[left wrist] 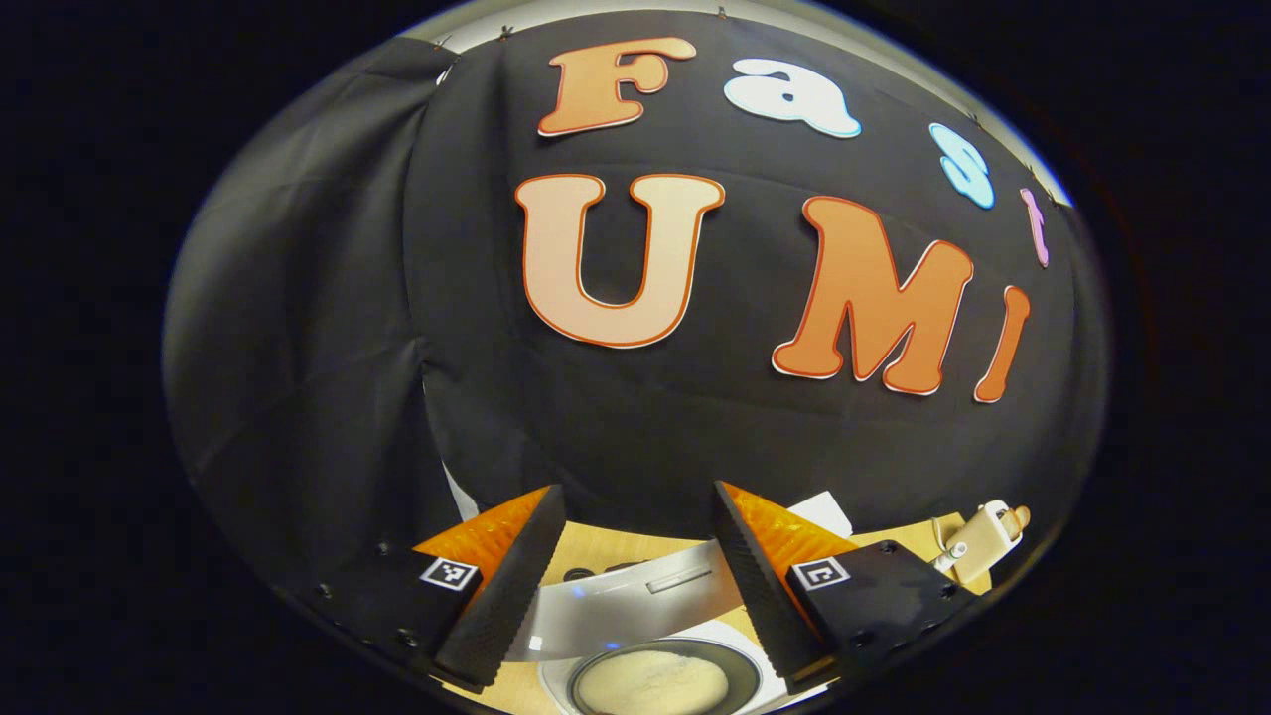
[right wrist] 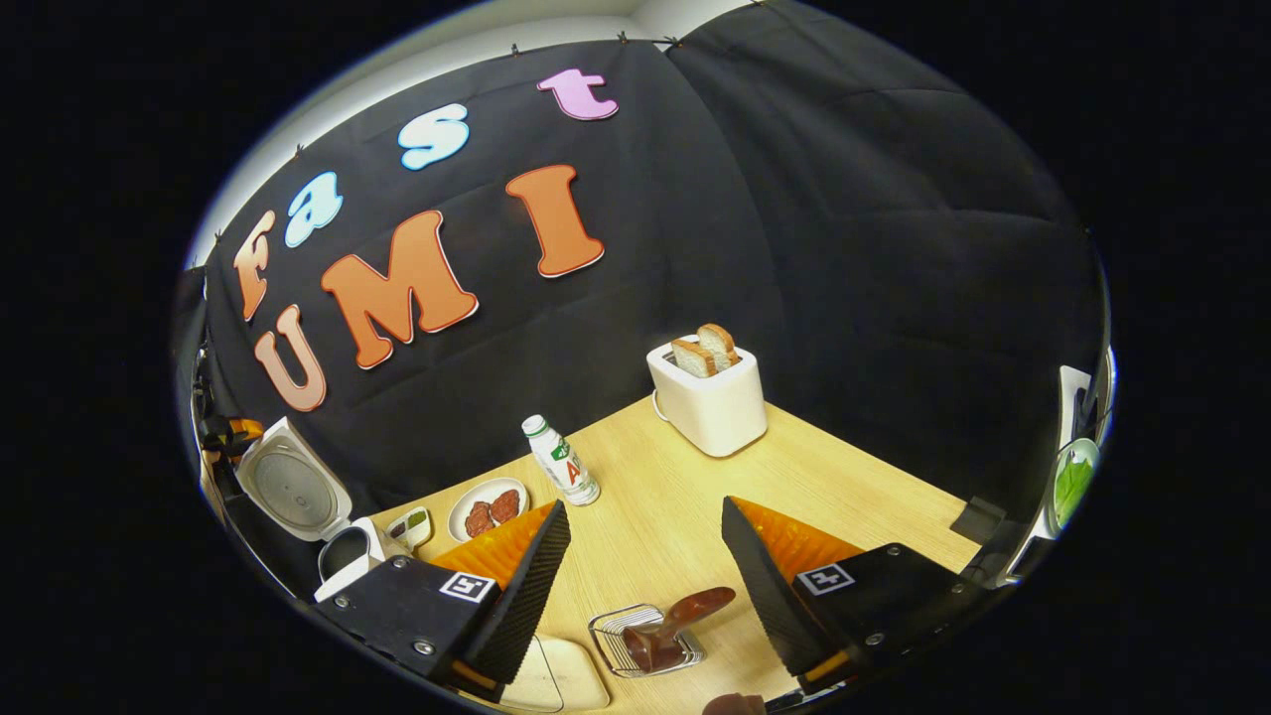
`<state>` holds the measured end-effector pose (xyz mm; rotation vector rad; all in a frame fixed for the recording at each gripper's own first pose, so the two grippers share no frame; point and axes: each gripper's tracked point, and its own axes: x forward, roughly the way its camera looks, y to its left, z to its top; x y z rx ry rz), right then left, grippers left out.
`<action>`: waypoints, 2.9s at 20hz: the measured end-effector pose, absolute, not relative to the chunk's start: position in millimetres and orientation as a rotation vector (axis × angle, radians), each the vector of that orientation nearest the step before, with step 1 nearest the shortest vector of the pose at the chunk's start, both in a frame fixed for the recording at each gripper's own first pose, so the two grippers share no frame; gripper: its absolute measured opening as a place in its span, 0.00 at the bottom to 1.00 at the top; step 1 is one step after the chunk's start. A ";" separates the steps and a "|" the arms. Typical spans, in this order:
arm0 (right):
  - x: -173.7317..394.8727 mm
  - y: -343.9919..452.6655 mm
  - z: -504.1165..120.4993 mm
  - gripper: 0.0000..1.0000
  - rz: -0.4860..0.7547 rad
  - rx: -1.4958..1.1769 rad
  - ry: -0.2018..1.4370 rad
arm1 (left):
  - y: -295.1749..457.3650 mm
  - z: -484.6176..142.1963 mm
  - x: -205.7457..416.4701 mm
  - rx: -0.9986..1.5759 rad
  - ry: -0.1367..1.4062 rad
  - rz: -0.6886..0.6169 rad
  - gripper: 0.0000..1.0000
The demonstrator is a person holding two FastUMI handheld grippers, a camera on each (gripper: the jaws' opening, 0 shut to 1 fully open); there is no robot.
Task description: Close the left gripper, press the button to open the rice cooker; take a wooden spoon from the chopstick holder with the right hand, scoop a spoonful of rice and pour it into the rice cooker, then put the wooden spoon back into the chopstick holder.
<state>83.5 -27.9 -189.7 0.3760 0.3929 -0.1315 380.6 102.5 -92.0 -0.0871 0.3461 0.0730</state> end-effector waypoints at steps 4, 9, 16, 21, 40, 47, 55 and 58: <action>78.2 -22.6 -180.7 0.95 -0.093 0.360 0.376 | 90.4 -94.1 351.4 -0.091 0.355 0.040 0.99; 70.6 -20.2 -158.5 0.94 -0.049 0.335 0.326 | 71.6 -103.8 312.0 -0.087 0.369 0.011 1.00; 51.9 -24.0 -97.3 0.94 0.005 0.172 0.224 | 37.6 -142.4 249.1 -0.069 0.417 -0.022 1.00; 38.1 -31.1 -52.4 0.95 0.007 0.018 0.175 | 14.6 -191.8 222.4 -0.082 0.473 -0.025 0.99; 26.9 -38.7 -90.9 0.95 0.024 0.067 0.265 | 4.2 -305.4 193.5 0.040 0.560 0.027 1.00; 34.7 -26.6 -75.5 0.95 0.042 0.050 0.225 | 8.1 -243.2 175.9 0.046 0.515 0.008 1.00; 45.0 -4.4 -42.2 0.95 0.083 0.052 0.151 | 31.4 -111.1 134.9 0.003 0.293 0.041 0.99; 44.8 1.8 -31.3 0.95 0.091 0.043 0.125 | 41.3 -59.2 113.0 0.023 0.206 0.059 1.00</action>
